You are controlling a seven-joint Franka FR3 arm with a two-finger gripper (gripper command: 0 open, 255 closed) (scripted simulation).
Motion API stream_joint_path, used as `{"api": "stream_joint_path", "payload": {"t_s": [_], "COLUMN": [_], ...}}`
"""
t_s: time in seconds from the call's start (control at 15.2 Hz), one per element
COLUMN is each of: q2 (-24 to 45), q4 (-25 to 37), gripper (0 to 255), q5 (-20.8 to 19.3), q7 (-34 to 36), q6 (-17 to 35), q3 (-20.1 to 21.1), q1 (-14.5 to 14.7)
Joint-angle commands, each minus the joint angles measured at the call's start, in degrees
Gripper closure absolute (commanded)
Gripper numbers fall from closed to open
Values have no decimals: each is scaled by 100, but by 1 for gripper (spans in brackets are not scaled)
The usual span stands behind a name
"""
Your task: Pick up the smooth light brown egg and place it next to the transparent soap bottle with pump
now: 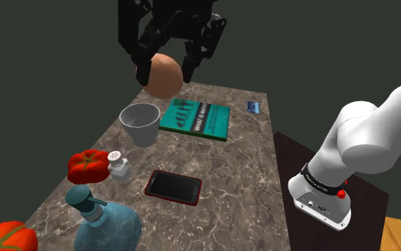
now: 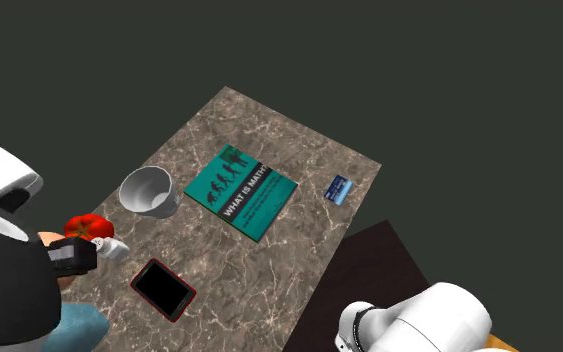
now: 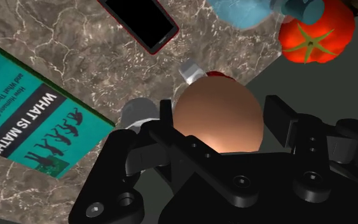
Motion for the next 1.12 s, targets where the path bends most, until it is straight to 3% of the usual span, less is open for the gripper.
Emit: {"api": "stream_joint_path", "payload": {"t_s": [0.0, 0.4, 0.66, 0.79, 0.99, 1.06], "q2": [169, 943, 1822, 2427, 3404, 3328], "q4": [238, 994, 1687, 2117, 2893, 2759], "gripper": [255, 255, 255, 255, 255, 255], "q5": [-102, -713, -1585, -2237, -3291, -3206], "q7": [312, 1455, 2425, 2991, 3767, 3740], "q6": [-34, -38, -156, -306, -685, -575], "q3": [254, 1261, 2062, 2409, 2617, 2541], "q1": [10, 42, 174, 435, 1231, 1227]}}
